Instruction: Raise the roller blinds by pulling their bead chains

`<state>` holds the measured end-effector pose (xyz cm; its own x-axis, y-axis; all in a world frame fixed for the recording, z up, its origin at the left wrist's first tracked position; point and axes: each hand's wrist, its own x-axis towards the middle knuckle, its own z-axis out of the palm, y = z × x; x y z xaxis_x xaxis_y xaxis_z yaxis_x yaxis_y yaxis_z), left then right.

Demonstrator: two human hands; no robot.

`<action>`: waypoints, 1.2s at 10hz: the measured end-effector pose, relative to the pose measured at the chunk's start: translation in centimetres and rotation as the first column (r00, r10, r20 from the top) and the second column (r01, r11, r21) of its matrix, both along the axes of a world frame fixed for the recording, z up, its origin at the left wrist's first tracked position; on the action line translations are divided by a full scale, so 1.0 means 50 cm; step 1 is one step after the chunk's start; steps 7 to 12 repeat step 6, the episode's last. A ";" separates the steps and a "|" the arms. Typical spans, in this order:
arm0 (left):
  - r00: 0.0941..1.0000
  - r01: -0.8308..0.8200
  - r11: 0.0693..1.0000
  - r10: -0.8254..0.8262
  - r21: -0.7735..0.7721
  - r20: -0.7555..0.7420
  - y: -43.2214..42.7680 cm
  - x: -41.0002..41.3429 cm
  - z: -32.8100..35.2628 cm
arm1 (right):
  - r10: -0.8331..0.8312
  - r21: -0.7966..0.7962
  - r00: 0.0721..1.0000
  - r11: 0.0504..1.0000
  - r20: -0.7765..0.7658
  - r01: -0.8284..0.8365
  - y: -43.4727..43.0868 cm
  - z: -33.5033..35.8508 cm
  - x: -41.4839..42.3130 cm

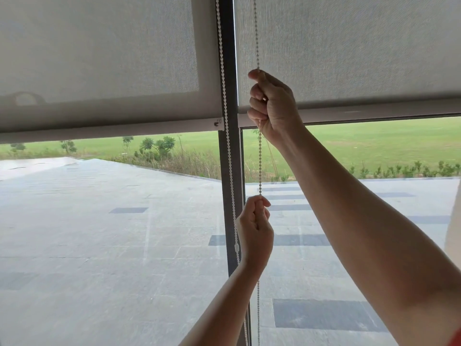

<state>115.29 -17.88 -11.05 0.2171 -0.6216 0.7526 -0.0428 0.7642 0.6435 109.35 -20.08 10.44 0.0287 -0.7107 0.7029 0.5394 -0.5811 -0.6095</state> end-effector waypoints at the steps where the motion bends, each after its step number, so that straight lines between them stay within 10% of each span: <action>1: 0.998 0.064 0.998 -0.063 0.023 -0.012 0.003 -0.001 0.007 | -0.049 0.006 0.998 0.999 -0.045 0.049 -0.005 0.005 -0.001; 4: 0.955 -0.051 0.979 -0.009 0.195 0.297 0.021 0.048 0.057 | -0.295 0.025 0.954 0.955 -0.055 0.296 0.004 0.008 -0.030; 6: 0.787 -0.416 0.895 0.444 -0.161 0.429 0.018 0.127 0.171 | -0.808 -0.081 0.572 0.585 -0.139 0.807 0.013 0.022 -0.056; 12: 0.787 -0.416 0.895 0.444 -0.161 0.429 0.018 0.127 0.171 | -0.808 -0.081 0.572 0.585 -0.139 0.807 0.013 0.022 -0.056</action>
